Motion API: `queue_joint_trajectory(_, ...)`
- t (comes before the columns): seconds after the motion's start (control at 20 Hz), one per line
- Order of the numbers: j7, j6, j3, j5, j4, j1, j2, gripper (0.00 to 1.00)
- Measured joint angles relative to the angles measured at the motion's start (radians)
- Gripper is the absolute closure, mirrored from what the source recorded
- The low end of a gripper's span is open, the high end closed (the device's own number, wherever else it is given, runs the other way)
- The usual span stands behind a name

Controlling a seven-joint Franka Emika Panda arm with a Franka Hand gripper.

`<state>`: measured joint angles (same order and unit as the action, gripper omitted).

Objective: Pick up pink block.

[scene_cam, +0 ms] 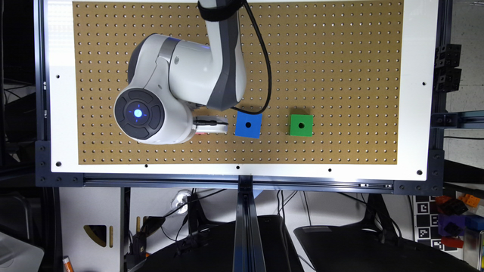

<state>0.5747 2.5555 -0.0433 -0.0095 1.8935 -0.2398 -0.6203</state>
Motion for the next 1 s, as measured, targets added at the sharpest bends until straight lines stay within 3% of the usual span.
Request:
queue_joint_trajectory(0.4, 0.0, -0.015, 0.0, 0.0, 0.0, -0.002, 0.011, 1.0)
queue_joint_trajectory(0.65, 0.001, -0.111, 0.0, 0.0, 0.001, -0.002, 0.099, 1.0)
queue_joint_trajectory(0.85, 0.001, -0.135, 0.0, 0.0, -0.001, -0.002, 0.125, 1.0)
queue_joint_trajectory(1.0, 0.001, -0.192, 0.0, 0.0001, 0.0, -0.002, 0.181, 1.0)
